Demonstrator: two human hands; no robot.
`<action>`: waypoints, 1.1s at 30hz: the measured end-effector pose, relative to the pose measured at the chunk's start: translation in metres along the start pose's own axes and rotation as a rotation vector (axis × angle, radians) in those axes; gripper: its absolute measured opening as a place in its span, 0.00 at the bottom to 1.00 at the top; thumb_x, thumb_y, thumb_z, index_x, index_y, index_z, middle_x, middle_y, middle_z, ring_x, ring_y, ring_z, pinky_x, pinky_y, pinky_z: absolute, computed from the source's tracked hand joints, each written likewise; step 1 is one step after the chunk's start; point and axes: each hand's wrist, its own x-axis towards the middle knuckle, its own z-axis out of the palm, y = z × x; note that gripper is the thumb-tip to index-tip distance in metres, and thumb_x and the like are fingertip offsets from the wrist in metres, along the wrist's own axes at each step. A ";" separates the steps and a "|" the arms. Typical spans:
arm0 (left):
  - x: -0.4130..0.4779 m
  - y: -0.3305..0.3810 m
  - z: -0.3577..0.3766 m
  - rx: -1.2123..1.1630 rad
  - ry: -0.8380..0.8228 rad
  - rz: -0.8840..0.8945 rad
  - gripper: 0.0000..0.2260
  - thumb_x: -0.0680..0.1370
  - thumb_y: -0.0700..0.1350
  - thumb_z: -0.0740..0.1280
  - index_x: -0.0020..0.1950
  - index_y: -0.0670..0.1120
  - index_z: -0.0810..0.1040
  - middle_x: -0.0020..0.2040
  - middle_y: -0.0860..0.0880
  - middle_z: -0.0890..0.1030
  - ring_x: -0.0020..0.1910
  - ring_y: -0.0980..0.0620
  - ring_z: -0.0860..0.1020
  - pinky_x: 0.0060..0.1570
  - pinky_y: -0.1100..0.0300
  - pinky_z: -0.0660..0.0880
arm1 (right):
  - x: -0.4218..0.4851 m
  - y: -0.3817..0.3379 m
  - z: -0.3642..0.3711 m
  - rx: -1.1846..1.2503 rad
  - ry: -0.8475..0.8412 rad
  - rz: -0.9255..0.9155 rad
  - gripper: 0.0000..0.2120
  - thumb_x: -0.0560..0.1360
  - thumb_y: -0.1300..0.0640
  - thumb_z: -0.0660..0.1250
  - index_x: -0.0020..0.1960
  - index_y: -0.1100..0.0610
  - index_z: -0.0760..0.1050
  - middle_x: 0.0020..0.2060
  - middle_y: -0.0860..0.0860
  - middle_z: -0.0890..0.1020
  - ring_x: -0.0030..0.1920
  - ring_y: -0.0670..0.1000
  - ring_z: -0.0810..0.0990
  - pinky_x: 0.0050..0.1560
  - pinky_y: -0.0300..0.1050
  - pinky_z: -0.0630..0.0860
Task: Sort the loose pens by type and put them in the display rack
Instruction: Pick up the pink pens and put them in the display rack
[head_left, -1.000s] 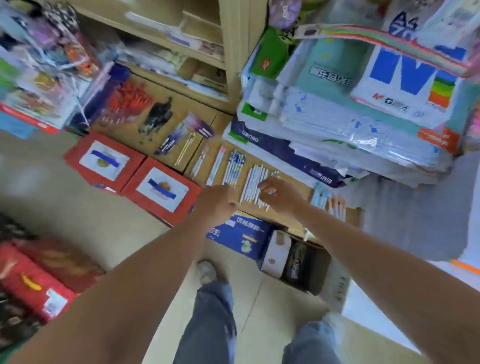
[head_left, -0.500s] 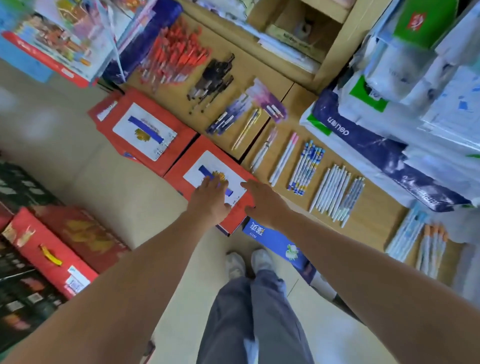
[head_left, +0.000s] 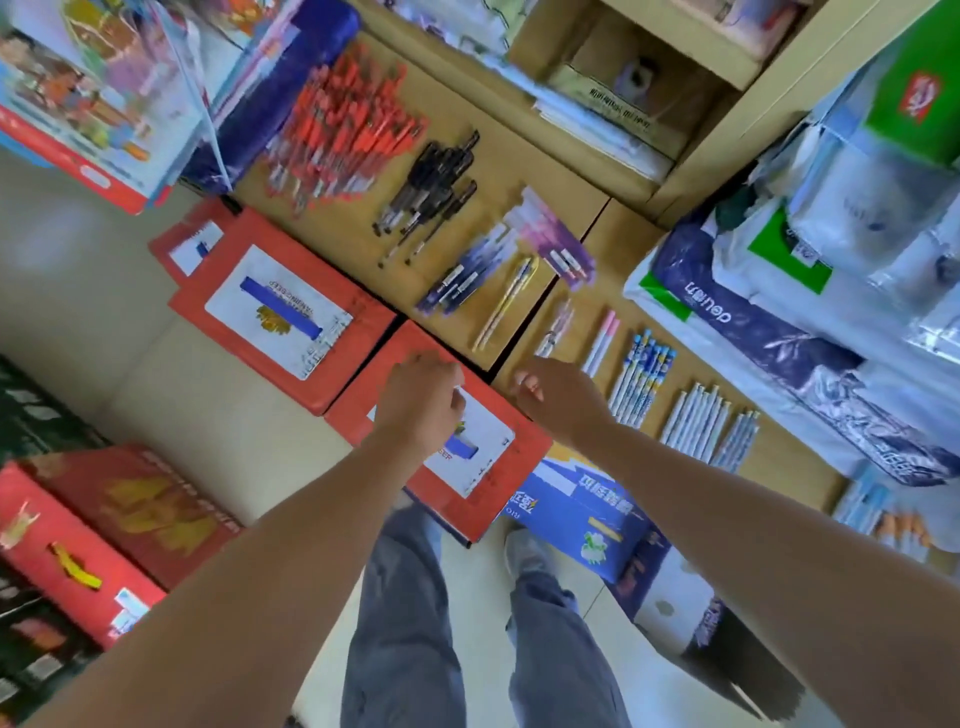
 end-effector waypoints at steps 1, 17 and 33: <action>0.012 -0.004 -0.007 -0.013 0.036 0.017 0.12 0.78 0.43 0.62 0.59 0.46 0.78 0.56 0.47 0.78 0.58 0.45 0.72 0.54 0.54 0.71 | 0.010 -0.001 -0.008 0.026 0.067 0.012 0.12 0.77 0.58 0.61 0.60 0.54 0.77 0.53 0.51 0.82 0.52 0.53 0.80 0.52 0.49 0.77; 0.206 -0.028 -0.041 0.072 -0.038 0.413 0.22 0.78 0.43 0.62 0.73 0.45 0.66 0.72 0.46 0.68 0.71 0.45 0.64 0.70 0.51 0.63 | 0.156 0.026 -0.070 -0.132 0.254 0.441 0.30 0.74 0.52 0.70 0.72 0.54 0.62 0.65 0.56 0.68 0.64 0.59 0.69 0.56 0.54 0.74; 0.230 -0.018 -0.040 0.052 0.025 0.463 0.17 0.76 0.39 0.64 0.65 0.42 0.72 0.62 0.43 0.74 0.60 0.43 0.72 0.56 0.51 0.72 | 0.172 0.049 -0.076 -0.034 0.181 0.386 0.24 0.72 0.48 0.72 0.60 0.60 0.68 0.51 0.56 0.76 0.49 0.57 0.76 0.44 0.47 0.71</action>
